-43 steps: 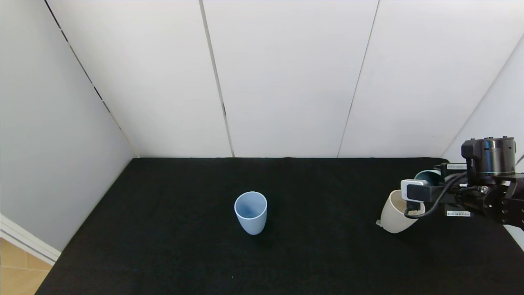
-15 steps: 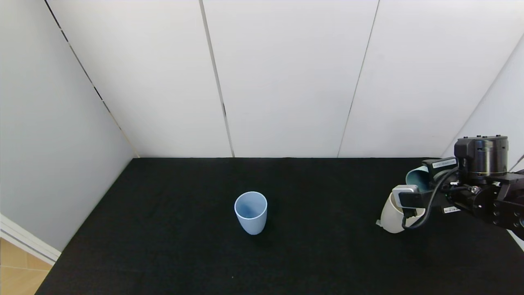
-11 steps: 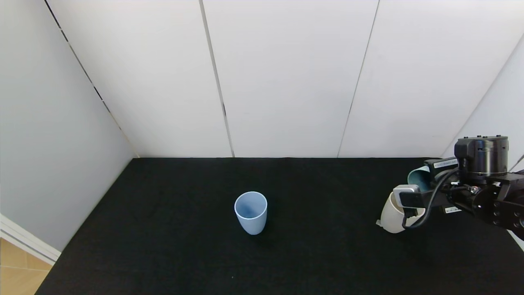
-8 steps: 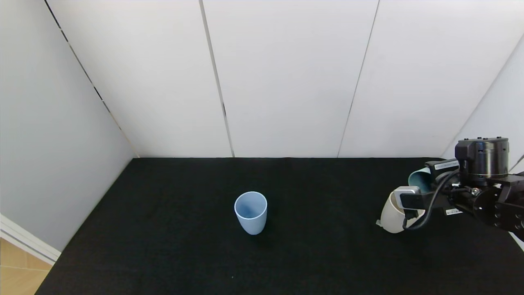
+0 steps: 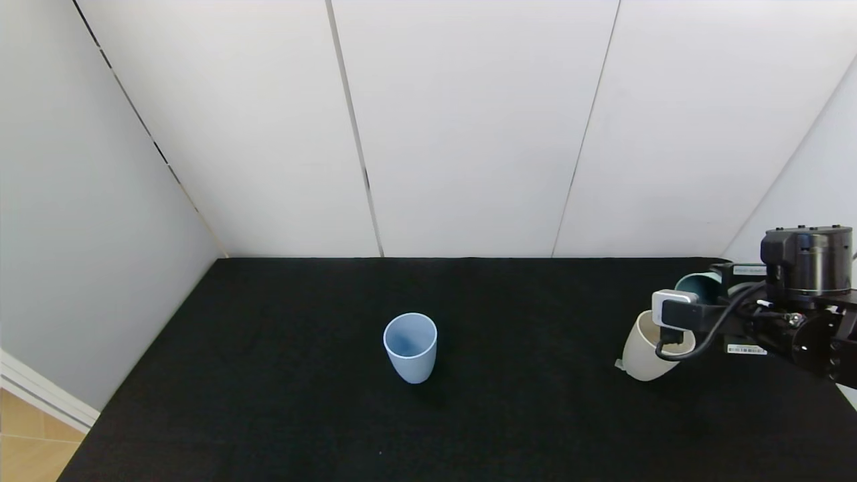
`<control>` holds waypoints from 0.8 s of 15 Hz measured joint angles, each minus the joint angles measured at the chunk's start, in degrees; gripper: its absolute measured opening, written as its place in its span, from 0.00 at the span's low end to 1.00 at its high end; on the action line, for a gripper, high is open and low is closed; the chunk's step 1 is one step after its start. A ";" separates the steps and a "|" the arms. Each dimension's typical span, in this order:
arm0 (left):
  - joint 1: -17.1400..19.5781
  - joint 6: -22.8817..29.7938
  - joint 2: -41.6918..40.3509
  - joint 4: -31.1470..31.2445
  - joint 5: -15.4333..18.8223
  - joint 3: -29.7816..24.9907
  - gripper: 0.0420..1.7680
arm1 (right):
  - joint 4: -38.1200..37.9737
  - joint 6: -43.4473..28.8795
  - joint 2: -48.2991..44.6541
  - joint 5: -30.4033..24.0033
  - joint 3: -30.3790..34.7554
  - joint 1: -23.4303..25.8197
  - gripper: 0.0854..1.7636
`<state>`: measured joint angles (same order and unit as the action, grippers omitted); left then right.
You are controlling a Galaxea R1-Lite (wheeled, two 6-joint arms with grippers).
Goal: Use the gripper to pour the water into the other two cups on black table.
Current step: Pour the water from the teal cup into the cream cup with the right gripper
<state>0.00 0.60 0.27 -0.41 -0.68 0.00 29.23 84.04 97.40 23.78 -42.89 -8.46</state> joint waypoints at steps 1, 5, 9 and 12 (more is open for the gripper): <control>0.00 -0.02 0.00 0.00 0.02 0.00 0.97 | -0.05 -1.46 -0.66 0.00 -0.28 -0.05 0.66; 0.00 0.00 0.00 0.00 0.02 0.00 0.97 | 0.04 -12.57 -2.28 -0.17 -1.90 -1.29 0.66; 0.00 -0.02 0.00 0.00 0.02 0.00 0.97 | -0.05 -23.91 -2.78 -0.15 -5.27 -5.16 0.66; 0.00 0.00 0.00 0.00 0.02 0.00 0.97 | -0.32 -34.71 -2.23 -0.02 -8.16 -7.19 0.66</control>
<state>0.00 0.60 0.27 -0.41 -0.66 0.00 28.92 49.34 95.17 23.76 -51.04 -15.65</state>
